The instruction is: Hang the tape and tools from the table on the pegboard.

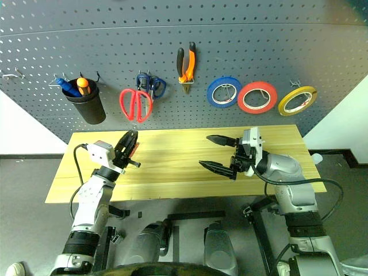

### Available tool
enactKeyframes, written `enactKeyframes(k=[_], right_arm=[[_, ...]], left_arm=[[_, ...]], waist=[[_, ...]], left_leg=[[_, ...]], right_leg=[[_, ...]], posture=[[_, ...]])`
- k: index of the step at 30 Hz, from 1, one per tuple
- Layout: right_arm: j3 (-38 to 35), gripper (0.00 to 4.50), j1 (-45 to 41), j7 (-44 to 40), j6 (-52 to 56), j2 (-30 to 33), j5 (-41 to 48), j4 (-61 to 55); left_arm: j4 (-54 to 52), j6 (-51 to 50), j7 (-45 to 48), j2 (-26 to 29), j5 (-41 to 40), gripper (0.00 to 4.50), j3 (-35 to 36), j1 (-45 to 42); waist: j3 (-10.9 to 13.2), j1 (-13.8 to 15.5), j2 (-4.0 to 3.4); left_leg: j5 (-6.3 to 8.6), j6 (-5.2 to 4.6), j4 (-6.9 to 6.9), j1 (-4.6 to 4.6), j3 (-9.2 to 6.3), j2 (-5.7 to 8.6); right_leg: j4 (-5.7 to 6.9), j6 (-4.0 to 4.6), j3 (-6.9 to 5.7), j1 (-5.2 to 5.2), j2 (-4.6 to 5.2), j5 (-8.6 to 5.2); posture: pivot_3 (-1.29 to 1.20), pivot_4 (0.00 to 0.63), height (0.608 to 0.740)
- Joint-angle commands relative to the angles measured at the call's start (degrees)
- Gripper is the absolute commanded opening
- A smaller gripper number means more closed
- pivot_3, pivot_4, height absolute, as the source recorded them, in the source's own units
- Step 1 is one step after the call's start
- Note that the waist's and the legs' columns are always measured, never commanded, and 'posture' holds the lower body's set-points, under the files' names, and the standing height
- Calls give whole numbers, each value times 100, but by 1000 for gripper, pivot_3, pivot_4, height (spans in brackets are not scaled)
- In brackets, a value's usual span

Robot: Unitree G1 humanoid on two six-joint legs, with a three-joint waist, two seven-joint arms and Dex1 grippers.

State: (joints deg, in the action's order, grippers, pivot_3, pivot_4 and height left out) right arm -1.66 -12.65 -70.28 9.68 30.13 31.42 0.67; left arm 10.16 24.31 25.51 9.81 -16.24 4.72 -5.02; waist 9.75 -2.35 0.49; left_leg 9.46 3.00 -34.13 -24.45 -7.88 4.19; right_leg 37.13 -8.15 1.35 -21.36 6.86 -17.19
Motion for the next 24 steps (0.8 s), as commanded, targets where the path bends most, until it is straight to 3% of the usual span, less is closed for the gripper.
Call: enactKeyframes(k=[1,13,24], right_arm=[[-12,4500,-60,-66,-126,-35,-24,9],[5,4500,-49,-94,-178,-31,-120,58],[-30,4500,-24,-28,-177,-25,-104,-10]], left_arm=[[-31,341,-67,11,24,320,198,-86],[342,411,-136,-17,122,320,209,-627],[1457,359,-429,18,742,320,81,-1310]], waist=[[-12,1,1],[-66,0,2],[-99,-15,1]], left_leg=[[0,0,0,0,0,0],[-1,0,-5,4,-2,2],[-2,-1,-6,6,-3,2]], right_leg=[[0,0,0,0,0,0],[4,0,0,6,-3,1],[9,-2,0,5,-6,1]], posture=[[-82,86,725],[-86,77,725],[-102,71,725]])
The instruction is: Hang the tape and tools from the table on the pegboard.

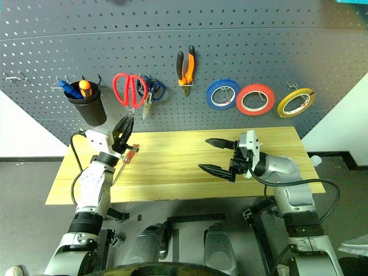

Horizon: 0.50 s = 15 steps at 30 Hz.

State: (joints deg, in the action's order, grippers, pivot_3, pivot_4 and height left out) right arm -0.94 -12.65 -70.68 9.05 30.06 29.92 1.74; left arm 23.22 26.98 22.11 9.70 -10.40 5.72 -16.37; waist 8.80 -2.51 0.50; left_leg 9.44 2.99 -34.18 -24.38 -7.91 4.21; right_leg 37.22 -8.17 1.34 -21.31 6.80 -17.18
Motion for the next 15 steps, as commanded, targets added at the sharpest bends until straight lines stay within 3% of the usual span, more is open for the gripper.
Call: enactKeyframes(k=[1,4,7,8,9,10,13,15], right_arm=[[-105,4500,-14,19,-110,-15,52,-134],[-153,4500,18,11,-95,-33,149,-213],[-206,4500,43,12,7,-24,300,-338],[-201,4500,55,10,9,-18,305,-355],[-194,4500,66,14,14,-13,314,-366],[-194,4500,74,19,14,-15,329,-378],[-199,4500,89,44,53,-21,377,-424],[-159,4500,113,39,60,21,339,-465]], left_arm=[[247,86,-79,31,169,320,-25,-224],[439,91,-20,18,115,320,-22,-307],[610,26,4,4,28,1318,25,-336],[660,53,-100,26,123,1318,30,-316],[694,88,-167,43,186,1779,42,-295],[705,114,-209,59,219,1888,57,-268],[613,76,-269,123,226,2821,77,-157],[401,-378,-203,229,122,2821,86,50]], waist=[[-6,-3,2],[-17,-5,2],[-33,-7,0],[-45,-10,2],[-51,-9,1],[-57,-10,3],[-62,-8,6],[-70,-17,4]], left_leg=[[0,0,0,0,0,0],[0,0,-1,0,0,0],[0,0,-1,0,0,0],[0,0,-1,0,-1,0],[0,0,-1,1,0,0],[0,0,-1,1,-1,0],[0,0,-1,2,-2,0],[0,0,-1,2,-2,0]], right_leg=[[0,0,0,0,0,0],[1,-1,0,0,0,0],[2,-1,0,0,0,0],[2,-1,0,0,0,0],[2,-1,0,0,0,1],[2,-1,0,0,0,1],[3,-1,0,1,0,1],[3,-1,1,1,0,1]], posture=[[-102,71,725],[-108,70,725],[-111,70,725],[-111,72,725],[-111,72,725],[-109,71,725],[-109,72,725],[-109,71,725]])
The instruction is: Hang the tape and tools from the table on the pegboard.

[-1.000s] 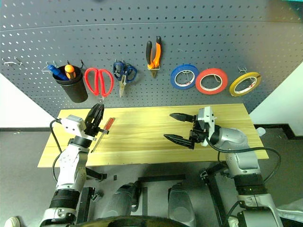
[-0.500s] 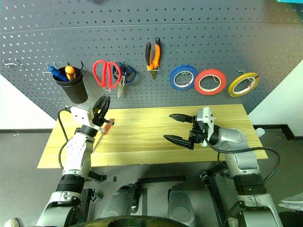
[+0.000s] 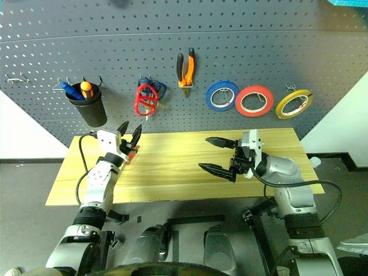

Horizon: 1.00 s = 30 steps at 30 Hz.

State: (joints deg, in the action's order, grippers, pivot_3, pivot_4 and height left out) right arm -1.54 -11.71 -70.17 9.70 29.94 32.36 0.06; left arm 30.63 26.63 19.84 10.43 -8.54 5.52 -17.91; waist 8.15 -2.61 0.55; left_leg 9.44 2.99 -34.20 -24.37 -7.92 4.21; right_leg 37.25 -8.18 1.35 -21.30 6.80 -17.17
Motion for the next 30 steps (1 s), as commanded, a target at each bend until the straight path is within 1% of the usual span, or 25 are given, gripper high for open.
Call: enactKeyframes(k=[1,3,5,8,11,12,14,18,22,27,30], right_arm=[[-53,4500,30,-9,0,71,28,-309],[218,4500,34,184,-298,179,-625,-162],[350,4500,18,289,-621,173,-1007,6],[487,4500,49,390,-773,155,-1282,179],[581,4500,161,376,-857,149,-1371,220],[596,4500,193,371,-869,149,-1378,204],[596,4500,254,361,-872,146,-1351,156],[579,4500,379,383,-821,160,-1303,29],[558,4500,491,417,-788,177,-1275,-75],[459,4500,627,530,-750,221,-1239,-220],[379,4500,736,603,-722,263,-1229,-320]], left_arm=[[-402,-687,11,220,-100,2821,118,282],[-434,-1818,-188,367,-207,2821,222,357],[-403,-2683,-362,474,-287,2821,319,324],[-308,-3566,-480,606,-446,3431,516,146],[18,-4298,-601,800,-264,4411,451,-274],[173,-4561,-662,850,-167,4463,384,-445],[681,-5017,-715,917,-9,4463,248,-903],[1777,-5403,-652,982,335,4463,-34,-1733],[2730,-5436,-306,948,499,4463,-228,-2318],[3719,-5183,-155,965,725,4463,-332,-2816],[4037,-5061,-82,1033,772,3845,-282,-2901]], waist=[[-11,-13,-3],[-16,-14,-6],[-17,-9,-4],[-18,-1,-4],[-18,30,-1],[-18,35,-1],[-19,25,0],[-20,-3,1],[-20,-55,3],[-19,-137,7],[-19,-151,7]], left_leg=[[0,0,0,0,0,0],[0,0,1,2,0,0],[0,0,0,6,-1,-1],[-2,3,-3,9,-4,-1],[-3,4,-4,9,-8,-1],[-3,5,-5,9,-10,0],[-4,5,-5,9,-10,1],[-4,5,-6,10,-8,3],[-4,5,-2,10,-7,2],[-4,5,-3,9,-7,2],[-3,5,-3,9,-7,2]], right_leg=[[0,0,0,-1,0,0],[4,0,0,-1,0,0],[13,1,0,-1,-2,-1],[18,0,0,0,-3,-1],[18,1,-2,3,-2,-1],[18,0,-4,3,-2,-1],[18,0,-5,7,-3,-1],[18,-1,-4,9,-2,-1],[19,-1,-4,6,-5,-1],[19,-3,-4,7,-4,-2],[18,-3,-4,7,-3,-2]], posture=[[-106,74,725],[-106,74,725],[-97,78,725],[-92,83,725],[-85,94,725],[-85,94,725],[-89,97,725],[-94,97,725],[-103,98,725],[-138,99,725],[-153,101,725]])
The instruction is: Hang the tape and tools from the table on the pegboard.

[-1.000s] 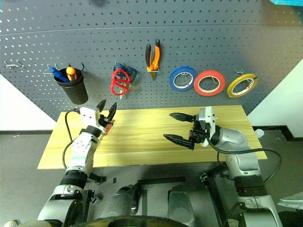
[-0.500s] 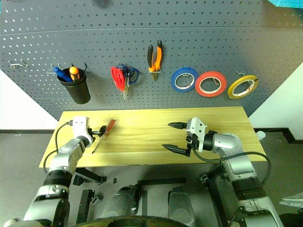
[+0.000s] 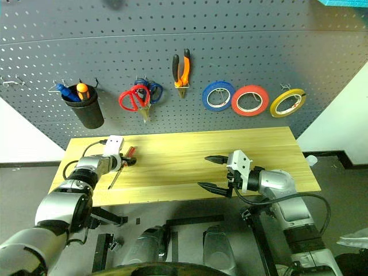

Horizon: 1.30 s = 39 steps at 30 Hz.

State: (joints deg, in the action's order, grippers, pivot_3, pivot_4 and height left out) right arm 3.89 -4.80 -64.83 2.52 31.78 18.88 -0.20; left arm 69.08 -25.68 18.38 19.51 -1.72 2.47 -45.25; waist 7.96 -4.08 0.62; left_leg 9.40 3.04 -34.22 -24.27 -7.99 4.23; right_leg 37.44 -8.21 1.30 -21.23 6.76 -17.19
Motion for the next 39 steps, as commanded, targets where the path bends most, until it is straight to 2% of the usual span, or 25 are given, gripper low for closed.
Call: enactKeyframes(k=[1,9,10,18,21,23,26,28,31,33,39], right_arm=[[-184,4500,82,86,-6,95,125,-323],[-227,4500,177,195,-3,157,127,-414],[-227,4500,167,199,-6,160,124,-409],[-282,4500,-122,76,4,83,338,-295],[-558,4500,-310,-33,271,7,987,-439],[-758,4500,-449,-151,645,-14,1623,-639],[-963,4500,-619,-184,1030,-86,2257,-826],[-1043,4500,-745,-106,1164,-168,2457,-899],[-1013,4500,-909,-124,1270,-247,2552,-981],[-960,4500,-1015,-158,1270,-286,2542,-979],[-901,4500,-1334,-290,1258,-376,2448,-740]], left_arm=[[253,200,71,144,87,3528,49,-174],[377,368,127,230,45,730,156,-133],[373,375,133,241,43,635,166,-119],[-27,656,336,461,31,637,163,166],[-1099,667,1100,612,-196,637,166,778],[-2403,838,1506,785,-307,637,139,1603],[-3884,863,1824,927,-589,637,306,2523],[-4769,1257,2005,969,-815,637,499,3081],[-6235,1782,2505,924,-1543,637,957,3929],[-6933,1775,2734,890,-2086,637,1243,4215],[-7989,1262,2950,914,-3810,637,2054,3921]], waist=[[0,-11,0],[0,-8,1],[0,-8,1],[0,-15,1],[0,-16,0],[0,-29,0],[-1,-54,-1],[-1,-6,-1],[-3,23,-1],[-5,40,-4],[-35,146,-22]], left_leg=[[0,0,0,0,0,0],[0,0,0,0,0,-2],[0,0,0,0,0,-2],[0,0,0,0,0,-3],[0,0,1,-1,0,-4],[0,0,3,-1,2,-5],[2,1,16,-1,-3,-18],[1,1,17,-1,-4,-19],[9,14,15,-2,-5,-26],[11,17,15,-2,-5,-24],[11,16,14,-1,2,-19]], right_leg=[[0,0,0,0,0,0],[0,0,0,-1,1,0],[0,0,0,0,1,0],[1,1,0,-3,0,1],[1,1,1,-2,1,1],[0,2,5,-4,3,1],[0,9,15,-15,6,4],[0,15,11,-15,6,6],[-4,32,12,-15,10,1],[-16,42,13,-13,15,-3],[-23,45,10,-12,9,-2]], posture=[[-159,101,725],[-162,103,725],[-162,103,725],[-140,97,725],[-140,92,725],[-133,90,725],[-124,89,725],[-115,85,725],[-92,79,725],[-76,73,725],[-51,56,725]])
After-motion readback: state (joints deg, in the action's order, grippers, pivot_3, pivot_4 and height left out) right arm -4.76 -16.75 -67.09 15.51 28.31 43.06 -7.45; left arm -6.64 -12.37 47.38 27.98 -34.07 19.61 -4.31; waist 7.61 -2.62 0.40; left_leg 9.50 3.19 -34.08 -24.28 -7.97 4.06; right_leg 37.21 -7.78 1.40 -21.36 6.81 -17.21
